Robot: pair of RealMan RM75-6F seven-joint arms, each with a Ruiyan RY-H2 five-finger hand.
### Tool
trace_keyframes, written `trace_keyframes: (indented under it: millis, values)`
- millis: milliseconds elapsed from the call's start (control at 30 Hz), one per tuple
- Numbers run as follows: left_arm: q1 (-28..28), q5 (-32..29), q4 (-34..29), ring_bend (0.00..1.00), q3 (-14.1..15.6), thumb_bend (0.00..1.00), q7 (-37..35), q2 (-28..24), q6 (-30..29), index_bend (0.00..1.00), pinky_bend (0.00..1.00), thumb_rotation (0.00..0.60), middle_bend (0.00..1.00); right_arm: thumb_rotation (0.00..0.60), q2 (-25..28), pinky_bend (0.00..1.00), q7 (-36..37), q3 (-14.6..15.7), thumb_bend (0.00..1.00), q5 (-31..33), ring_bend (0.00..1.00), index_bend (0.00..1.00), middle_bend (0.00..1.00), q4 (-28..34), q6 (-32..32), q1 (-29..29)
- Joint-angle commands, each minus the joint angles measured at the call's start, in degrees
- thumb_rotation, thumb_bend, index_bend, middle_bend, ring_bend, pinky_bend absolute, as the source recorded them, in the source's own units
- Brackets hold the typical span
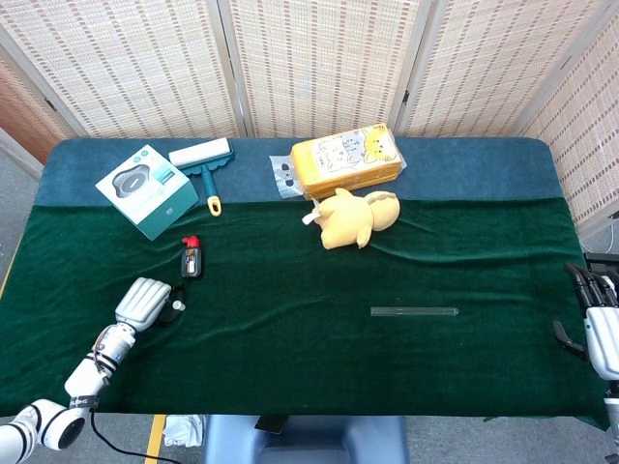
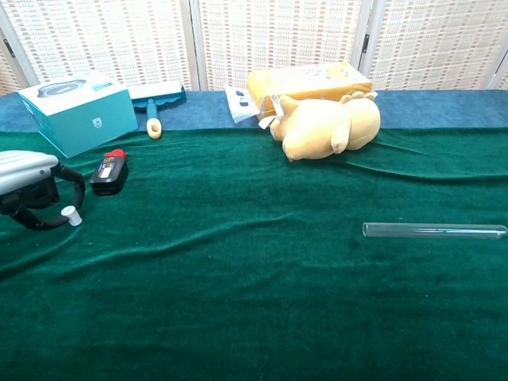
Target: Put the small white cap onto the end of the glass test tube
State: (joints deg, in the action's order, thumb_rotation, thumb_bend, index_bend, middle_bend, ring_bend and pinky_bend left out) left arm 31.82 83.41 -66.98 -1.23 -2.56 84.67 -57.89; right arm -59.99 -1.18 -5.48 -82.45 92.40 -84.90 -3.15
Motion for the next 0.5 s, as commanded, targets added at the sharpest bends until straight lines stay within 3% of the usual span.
trace_keyframes:
  millis: [33,167,300,367,433,500]
  values:
    - [-0.2,-0.1,-1.8,0.92,-0.5,0.47,-0.9,-1.3,-0.7,0.59,0.85,0.600,1.00,0.600,0.1,0.08,-0.3,0.2,0.40,-0.1,0.15,0.00,0.16,0.5,0.7,-0.3]
    - [-0.6,-0.3,-5.1,0.92,-1.2,0.47,-1.1,-3.5,-2.3,0.60,0.85,0.600,1.00,0.600,0.2,0.18,-0.4,0.6,0.40,0.5,0.19,0.01,0.20,2.0,3.9,-1.6]
    - [-1.1,-0.2,-8.2,0.92,-1.4,0.47,-0.8,-5.3,-3.5,0.60,0.85,0.600,1.00,0.600,-1.5,0.38,-1.3,0.0,0.40,1.5,0.31,0.07,0.32,2.5,6.9,-3.7]
    - [-1.2,-0.1,-9.3,0.92,-1.2,0.47,-0.4,-6.1,-3.6,0.60,0.85,0.600,1.00,0.600,-2.7,0.50,-2.8,-0.3,0.40,2.4,0.39,0.12,0.39,2.4,9.0,-5.1]
    - [-1.4,-0.1,-10.2,0.92,-1.0,0.47,0.0,-6.5,-3.5,0.60,0.85,0.600,1.00,0.600,-4.0,0.69,-3.9,-0.7,0.40,3.3,0.56,0.19,0.51,2.4,10.8,-6.4]
    - [-1.5,-0.1,-10.8,0.92,-0.9,0.47,0.1,-6.8,-3.5,0.60,0.85,0.600,1.00,0.600,-5.1,0.81,-4.4,-0.8,0.40,3.9,0.70,0.27,0.63,2.4,12.8,-7.7]
